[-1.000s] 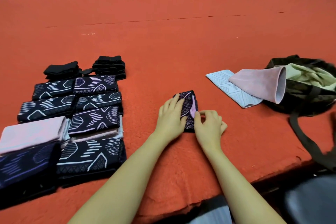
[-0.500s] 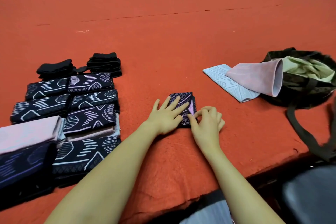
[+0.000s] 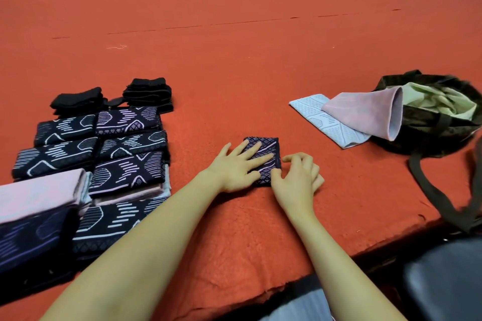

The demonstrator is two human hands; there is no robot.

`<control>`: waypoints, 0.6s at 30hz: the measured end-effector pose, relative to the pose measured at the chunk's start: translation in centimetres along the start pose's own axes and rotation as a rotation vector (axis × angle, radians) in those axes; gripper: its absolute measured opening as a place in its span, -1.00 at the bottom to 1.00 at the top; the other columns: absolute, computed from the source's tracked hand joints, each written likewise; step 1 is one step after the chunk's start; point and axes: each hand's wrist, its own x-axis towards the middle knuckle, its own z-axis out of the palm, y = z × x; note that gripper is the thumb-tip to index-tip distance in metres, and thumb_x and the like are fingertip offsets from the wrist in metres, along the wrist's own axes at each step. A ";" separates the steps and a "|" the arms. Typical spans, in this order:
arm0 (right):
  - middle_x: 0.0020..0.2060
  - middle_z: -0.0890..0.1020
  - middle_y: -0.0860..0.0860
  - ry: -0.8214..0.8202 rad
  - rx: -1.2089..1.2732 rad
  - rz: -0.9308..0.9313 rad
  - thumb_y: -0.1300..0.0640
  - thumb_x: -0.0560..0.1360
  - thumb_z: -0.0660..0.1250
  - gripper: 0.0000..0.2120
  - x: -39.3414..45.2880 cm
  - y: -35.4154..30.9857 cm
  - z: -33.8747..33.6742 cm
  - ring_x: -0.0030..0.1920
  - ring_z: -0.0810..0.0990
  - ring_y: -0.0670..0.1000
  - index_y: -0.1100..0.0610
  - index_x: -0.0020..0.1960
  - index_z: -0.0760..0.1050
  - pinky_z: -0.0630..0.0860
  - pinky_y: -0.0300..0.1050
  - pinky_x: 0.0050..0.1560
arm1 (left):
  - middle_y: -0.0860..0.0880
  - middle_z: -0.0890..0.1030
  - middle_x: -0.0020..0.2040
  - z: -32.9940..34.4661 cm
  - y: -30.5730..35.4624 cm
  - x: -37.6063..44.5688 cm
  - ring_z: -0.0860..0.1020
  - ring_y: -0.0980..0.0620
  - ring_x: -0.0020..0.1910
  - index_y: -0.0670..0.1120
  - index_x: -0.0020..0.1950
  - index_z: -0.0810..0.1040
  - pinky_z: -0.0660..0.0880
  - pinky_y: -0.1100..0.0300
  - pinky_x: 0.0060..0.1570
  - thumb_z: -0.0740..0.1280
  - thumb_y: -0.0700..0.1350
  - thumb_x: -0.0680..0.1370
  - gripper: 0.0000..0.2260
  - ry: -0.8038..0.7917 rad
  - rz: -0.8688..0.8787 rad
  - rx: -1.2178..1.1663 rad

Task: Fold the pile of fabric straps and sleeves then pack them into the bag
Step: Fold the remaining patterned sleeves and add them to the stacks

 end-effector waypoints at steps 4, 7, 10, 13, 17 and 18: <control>0.31 0.37 0.09 -0.079 -0.169 0.066 -0.08 0.53 0.24 -0.67 0.4 0.4 0.6 0.33 0.25 0.12 0.14 0.12 0.52 0.04 -0.01 0.28 | 0.11 -0.06 0.57 -0.4 -0.1 0.3 -0.12 0.04 0.55 0.29 0.52 0.00 -0.15 -0.10 0.48 -0.09 0.07 0.67 -0.60 0.007 -0.016 -0.088; 0.35 0.34 0.08 -0.135 -0.131 0.031 -0.02 0.53 0.27 -0.72 0.8 0.3 0.7 0.36 0.23 0.12 0.13 0.13 0.52 0.03 -0.04 0.29 | 0.10 0.08 0.56 -0.5 0.1 0.5 0.05 0.02 0.53 0.19 0.54 0.08 -0.02 -0.02 0.45 -0.05 0.06 0.67 -0.59 0.130 -0.038 -0.131; 0.30 0.40 0.05 -0.102 0.054 -0.060 0.09 0.50 0.35 -0.83 0.9 0.1 0.5 0.30 0.31 0.10 0.13 0.06 0.53 0.07 -0.15 0.16 | 0.03 0.08 0.56 -1.1 0.0 0.3 0.22 -0.04 0.46 0.11 0.56 0.02 0.14 0.02 0.35 0.07 -0.01 0.66 -0.53 0.376 -0.020 -0.175; 0.19 0.45 -0.05 -0.035 0.221 -0.208 0.17 0.46 0.42 -0.89 0.9 -1.0 0.3 0.18 0.34 -0.03 0.10 -0.02 0.55 0.04 -0.27 0.03 | -0.03 0.01 0.58 -2.7 -1.3 -0.3 0.15 -0.12 0.49 0.12 0.55 0.07 0.14 -0.03 0.36 0.03 0.03 0.64 -0.53 0.462 0.042 -0.029; 0.09 0.49 -0.05 0.004 0.278 -0.341 0.12 0.41 0.39 -0.91 2.3 -3.2 0.1 0.12 0.35 -0.06 0.09 -0.10 0.58 0.07 -0.24 -0.01 | -0.07 0.27 0.51 -4.3 -3.7 -1.5 0.29 -0.19 0.44 -0.05 0.29 0.50 0.24 -0.15 0.31 -0.02 0.06 0.60 -0.57 0.497 0.136 0.203; 0.07 0.49 -0.04 0.004 0.265 -0.377 0.10 0.40 0.37 -0.89 2.7 -3.7 0.1 0.11 0.36 -0.05 0.09 -0.10 0.59 0.07 -0.24 -0.02 | -0.05 0.33 0.48 -4.4 -4.1 -1.8 0.31 -0.16 0.43 -0.06 0.26 0.51 0.20 -0.12 0.32 -0.01 0.07 0.61 -0.59 0.497 0.133 0.216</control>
